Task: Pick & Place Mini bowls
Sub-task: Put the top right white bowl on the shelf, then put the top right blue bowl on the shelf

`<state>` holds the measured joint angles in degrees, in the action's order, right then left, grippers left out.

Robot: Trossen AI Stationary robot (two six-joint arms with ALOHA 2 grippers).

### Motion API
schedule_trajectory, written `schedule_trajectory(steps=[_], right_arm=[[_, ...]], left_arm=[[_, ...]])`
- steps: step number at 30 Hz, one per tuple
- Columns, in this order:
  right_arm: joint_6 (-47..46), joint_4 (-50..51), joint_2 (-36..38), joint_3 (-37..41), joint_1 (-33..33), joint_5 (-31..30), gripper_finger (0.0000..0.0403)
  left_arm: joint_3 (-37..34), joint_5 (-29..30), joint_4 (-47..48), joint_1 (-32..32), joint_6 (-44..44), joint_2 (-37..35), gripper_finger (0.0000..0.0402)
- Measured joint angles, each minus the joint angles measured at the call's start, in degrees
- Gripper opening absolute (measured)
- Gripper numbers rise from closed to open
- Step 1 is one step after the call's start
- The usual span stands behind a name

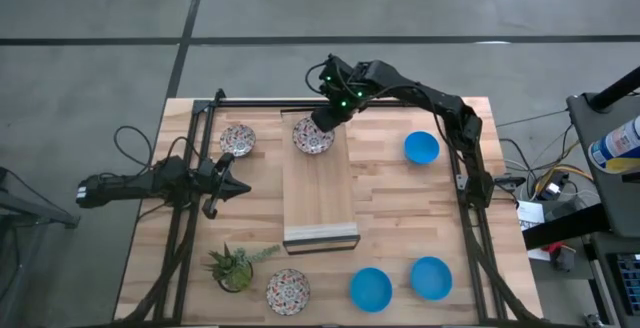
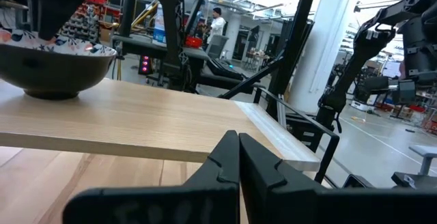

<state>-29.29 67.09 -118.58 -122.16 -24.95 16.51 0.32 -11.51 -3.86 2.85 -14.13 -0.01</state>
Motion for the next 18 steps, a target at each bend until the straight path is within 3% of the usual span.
schedule_trajectory(steps=[9,18], right_arm=[[1.29,0.12,3.36,-2.11,-0.07,-0.69,0.0131],[6.23,11.83,7.56,-0.86,0.35,-11.41,0.0128]], left_arm=[[0.0,-0.01,0.01,0.01,0.0,0.0,0.0],[0.0,0.0,0.04,0.0,0.0,0.0,0.0]])
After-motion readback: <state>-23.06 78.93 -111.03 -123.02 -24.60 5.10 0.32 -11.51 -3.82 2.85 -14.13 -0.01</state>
